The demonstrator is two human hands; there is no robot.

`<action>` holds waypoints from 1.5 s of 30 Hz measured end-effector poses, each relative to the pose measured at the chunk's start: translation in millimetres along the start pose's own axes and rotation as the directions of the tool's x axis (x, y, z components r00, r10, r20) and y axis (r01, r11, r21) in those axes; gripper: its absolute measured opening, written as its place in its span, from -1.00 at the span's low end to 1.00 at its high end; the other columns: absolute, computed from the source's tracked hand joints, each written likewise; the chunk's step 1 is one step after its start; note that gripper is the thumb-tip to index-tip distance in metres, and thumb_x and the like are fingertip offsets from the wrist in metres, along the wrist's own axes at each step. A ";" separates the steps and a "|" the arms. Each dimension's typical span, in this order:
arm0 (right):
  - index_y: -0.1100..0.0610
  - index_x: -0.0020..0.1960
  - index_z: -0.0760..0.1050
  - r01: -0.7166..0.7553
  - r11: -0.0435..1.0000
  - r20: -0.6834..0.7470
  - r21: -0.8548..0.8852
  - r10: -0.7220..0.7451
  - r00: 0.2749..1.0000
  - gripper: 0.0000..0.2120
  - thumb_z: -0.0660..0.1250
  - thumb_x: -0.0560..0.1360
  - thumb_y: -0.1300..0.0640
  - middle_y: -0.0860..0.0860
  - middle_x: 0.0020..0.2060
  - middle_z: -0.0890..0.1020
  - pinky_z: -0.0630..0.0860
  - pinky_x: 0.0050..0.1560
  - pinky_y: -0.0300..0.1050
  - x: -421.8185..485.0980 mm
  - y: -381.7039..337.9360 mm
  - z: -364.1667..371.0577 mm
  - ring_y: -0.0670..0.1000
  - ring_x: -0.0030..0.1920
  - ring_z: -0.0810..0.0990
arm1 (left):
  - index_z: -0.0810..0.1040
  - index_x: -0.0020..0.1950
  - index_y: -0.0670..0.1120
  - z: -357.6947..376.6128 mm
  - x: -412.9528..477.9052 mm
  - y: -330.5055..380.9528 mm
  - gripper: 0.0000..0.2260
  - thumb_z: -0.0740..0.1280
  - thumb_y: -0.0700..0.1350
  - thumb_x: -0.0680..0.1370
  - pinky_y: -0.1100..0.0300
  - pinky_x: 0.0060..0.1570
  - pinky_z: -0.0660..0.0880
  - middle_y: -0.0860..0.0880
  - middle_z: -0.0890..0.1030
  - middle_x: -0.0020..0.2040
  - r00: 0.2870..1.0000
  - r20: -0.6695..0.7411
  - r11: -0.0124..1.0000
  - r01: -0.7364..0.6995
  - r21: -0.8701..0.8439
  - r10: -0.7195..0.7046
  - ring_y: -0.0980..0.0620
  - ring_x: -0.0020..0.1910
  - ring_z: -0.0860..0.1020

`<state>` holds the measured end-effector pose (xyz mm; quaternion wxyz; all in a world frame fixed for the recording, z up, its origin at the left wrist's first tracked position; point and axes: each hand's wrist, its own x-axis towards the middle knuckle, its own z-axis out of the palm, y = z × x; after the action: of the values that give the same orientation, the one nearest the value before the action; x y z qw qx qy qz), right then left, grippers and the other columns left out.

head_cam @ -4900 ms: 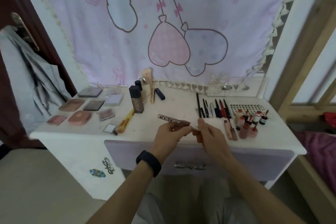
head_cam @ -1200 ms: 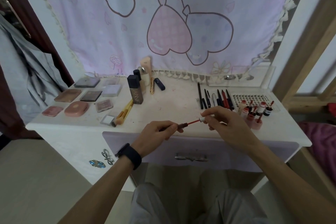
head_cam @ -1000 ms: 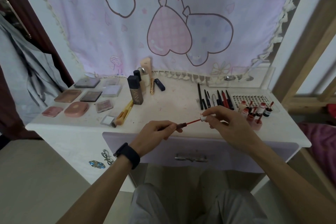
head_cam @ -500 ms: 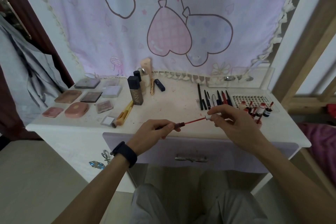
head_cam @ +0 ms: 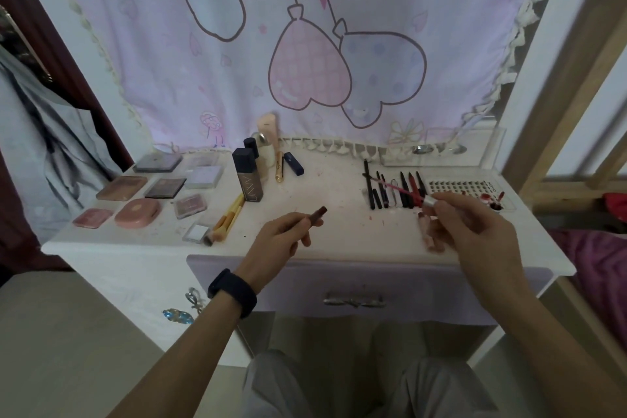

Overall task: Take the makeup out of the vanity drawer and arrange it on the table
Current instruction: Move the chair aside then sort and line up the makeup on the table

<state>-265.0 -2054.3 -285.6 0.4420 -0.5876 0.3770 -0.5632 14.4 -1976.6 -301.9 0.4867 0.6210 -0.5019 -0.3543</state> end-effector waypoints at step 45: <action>0.28 0.11 0.67 0.266 0.623 0.046 -0.736 -0.346 0.937 -0.67 0.53 0.44 0.11 0.11 -0.01 0.73 0.55 0.06 -0.15 -44.7 87.2 15.4 0.09 -0.02 0.68 | 0.55 -0.28 0.03 138.6 84.8 15.9 -0.79 0.53 0.02 0.46 0.04 -0.19 0.68 0.07 0.63 -0.32 0.965 -0.029 0.923 0.259 0.284 -0.262 0.05 -0.39 0.68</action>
<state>-248.6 -2039.1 -382.2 0.0482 -0.7412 0.4861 -0.4605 -97.9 -2093.6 -320.7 0.3382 0.7441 -0.4631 -0.3428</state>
